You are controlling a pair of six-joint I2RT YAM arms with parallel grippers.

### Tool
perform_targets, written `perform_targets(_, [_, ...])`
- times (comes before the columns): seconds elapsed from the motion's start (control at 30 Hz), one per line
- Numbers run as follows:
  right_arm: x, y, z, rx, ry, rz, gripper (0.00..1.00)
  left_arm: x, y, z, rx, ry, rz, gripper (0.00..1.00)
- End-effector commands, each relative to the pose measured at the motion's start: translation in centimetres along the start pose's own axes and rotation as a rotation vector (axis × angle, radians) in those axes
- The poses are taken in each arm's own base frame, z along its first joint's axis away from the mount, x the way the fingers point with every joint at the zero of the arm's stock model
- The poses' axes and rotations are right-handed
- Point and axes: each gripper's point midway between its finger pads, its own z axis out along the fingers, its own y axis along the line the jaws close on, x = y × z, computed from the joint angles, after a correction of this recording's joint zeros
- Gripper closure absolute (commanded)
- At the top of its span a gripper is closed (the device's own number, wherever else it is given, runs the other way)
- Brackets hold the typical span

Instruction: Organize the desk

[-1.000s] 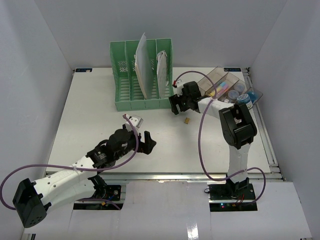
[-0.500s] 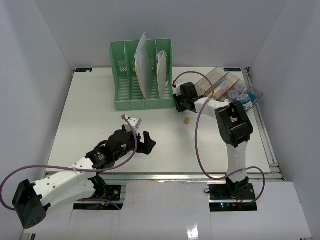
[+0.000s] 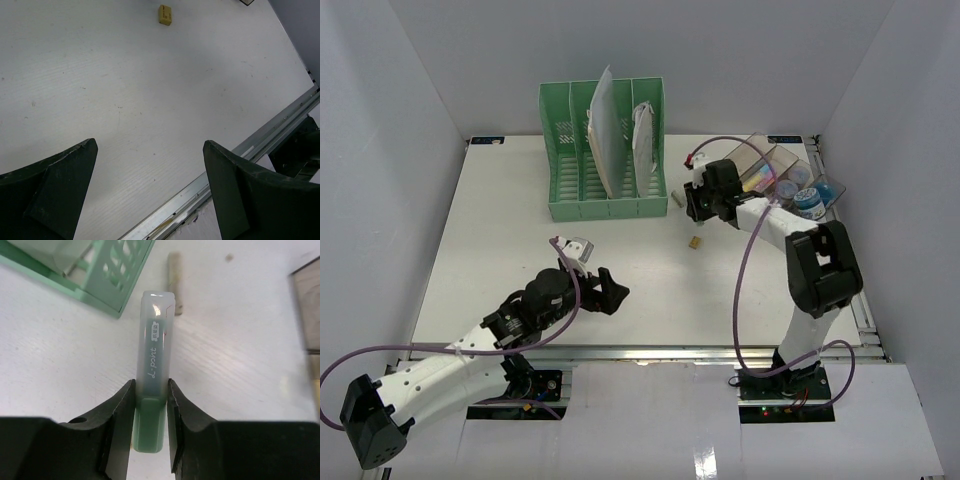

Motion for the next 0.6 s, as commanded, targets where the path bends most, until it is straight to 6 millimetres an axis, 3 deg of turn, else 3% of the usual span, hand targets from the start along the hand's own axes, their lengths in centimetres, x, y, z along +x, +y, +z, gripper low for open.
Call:
perform_targets(0.0, [-7.2,-1.9,-6.8,0.021,-0.235,-0.036,0.92,0.0,-0.4,-0.5,0.032,-0.02,-0.037,0.02])
perform_targets(0.1, [-8.9,-5.0,-9.0,0.093,-0.307,0.039,0.92,0.2,-0.5,-0.5,0.043,-0.02,-0.048,0.02])
perform_targets(0.2, [-9.3,-9.3,-9.8,0.188,-0.374,0.176,0.92,0.4,-0.6,-0.4,0.052,-0.018,-0.058,0.02])
perform_targets(0.37, [-7.7,-15.2,-9.4,0.263,-0.435,0.479,0.92,0.8,-0.6,-0.4,0.054,-0.01,-0.063,0.02])
perform_targets(0.57, [-9.1,-19.5,-8.0,0.287,-0.548,0.569,0.92,1.5,0.0,-0.4,0.037,-0.001,-0.071,0.02])
